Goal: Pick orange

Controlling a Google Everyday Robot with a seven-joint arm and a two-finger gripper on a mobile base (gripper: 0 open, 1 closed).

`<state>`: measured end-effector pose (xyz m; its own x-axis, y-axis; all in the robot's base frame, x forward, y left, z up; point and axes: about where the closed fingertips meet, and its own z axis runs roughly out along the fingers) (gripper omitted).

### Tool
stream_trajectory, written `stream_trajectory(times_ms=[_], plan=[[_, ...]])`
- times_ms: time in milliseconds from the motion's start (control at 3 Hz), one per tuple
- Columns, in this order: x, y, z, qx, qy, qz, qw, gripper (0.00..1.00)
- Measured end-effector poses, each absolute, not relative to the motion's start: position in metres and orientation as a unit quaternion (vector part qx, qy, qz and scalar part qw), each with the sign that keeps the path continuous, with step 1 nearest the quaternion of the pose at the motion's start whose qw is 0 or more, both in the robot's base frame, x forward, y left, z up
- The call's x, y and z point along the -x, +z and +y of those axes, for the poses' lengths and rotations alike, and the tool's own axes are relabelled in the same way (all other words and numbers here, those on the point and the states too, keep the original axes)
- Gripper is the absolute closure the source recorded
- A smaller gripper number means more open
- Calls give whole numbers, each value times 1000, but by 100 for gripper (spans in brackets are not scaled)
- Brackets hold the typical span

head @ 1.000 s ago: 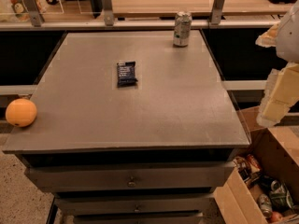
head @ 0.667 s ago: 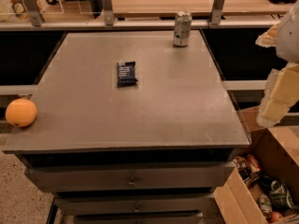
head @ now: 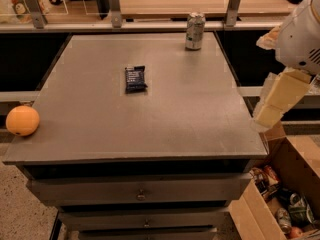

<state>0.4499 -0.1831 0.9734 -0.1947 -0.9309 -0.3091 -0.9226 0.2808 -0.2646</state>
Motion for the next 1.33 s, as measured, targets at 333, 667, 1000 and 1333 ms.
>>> stream_trajectory(times_ms=[333, 667, 1000, 1333], plan=[[-453, 969, -151, 589, 16, 768, 251, 0], [-458, 961, -109, 582, 57, 758, 289, 0], [-460, 954, -63, 576, 99, 746, 319, 0], [-463, 951, -20, 574, 129, 731, 346, 0]])
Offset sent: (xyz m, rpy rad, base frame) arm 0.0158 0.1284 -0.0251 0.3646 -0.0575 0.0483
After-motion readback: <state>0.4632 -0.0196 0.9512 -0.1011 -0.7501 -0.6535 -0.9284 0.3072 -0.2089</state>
